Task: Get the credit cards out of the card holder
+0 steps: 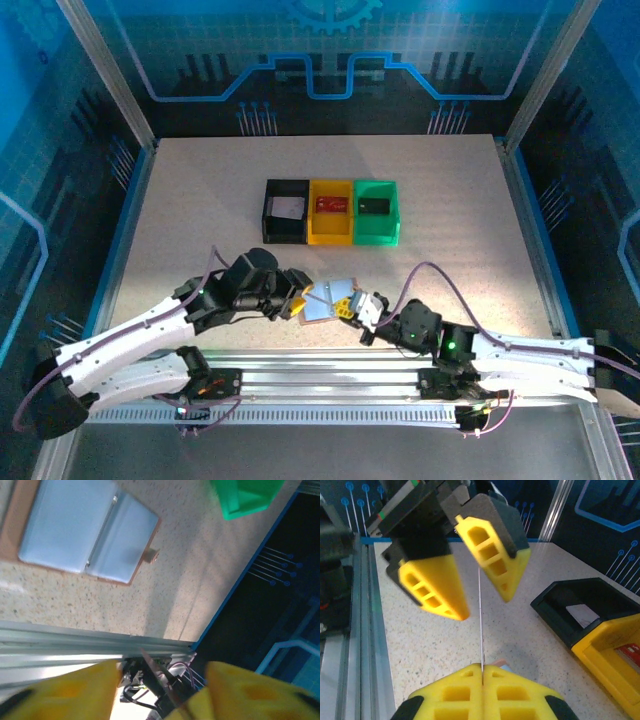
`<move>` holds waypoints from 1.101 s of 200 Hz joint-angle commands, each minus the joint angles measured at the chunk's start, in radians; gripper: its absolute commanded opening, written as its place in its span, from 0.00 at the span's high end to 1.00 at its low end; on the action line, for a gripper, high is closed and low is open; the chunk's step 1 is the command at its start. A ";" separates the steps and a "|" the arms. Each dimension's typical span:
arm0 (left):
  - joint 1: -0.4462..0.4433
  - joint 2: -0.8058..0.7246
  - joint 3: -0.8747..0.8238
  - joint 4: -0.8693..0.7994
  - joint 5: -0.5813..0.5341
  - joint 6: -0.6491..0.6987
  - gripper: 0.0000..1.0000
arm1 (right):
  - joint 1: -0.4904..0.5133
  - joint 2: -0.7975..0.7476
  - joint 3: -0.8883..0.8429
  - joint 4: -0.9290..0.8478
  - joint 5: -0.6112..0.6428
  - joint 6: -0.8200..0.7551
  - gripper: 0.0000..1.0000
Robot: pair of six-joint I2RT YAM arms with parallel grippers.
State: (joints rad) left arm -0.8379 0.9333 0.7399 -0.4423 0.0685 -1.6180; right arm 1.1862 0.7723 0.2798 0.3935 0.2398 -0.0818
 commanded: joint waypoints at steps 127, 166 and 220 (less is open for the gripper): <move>0.154 -0.048 0.385 -0.509 -0.477 1.001 0.01 | -0.717 0.554 0.916 -0.906 -0.508 0.350 1.00; 0.185 -0.109 0.301 -0.433 -0.546 1.081 0.01 | -0.788 0.767 1.153 -1.036 -0.498 0.332 1.00; 0.195 -0.152 0.188 -0.341 -0.542 1.089 0.01 | -0.808 1.056 1.490 -1.213 -0.510 0.263 1.00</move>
State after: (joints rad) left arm -0.6552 0.8024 0.9543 -0.8413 -0.4389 -0.5690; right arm 0.3958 1.7229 1.6310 -0.6769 -0.2443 0.2306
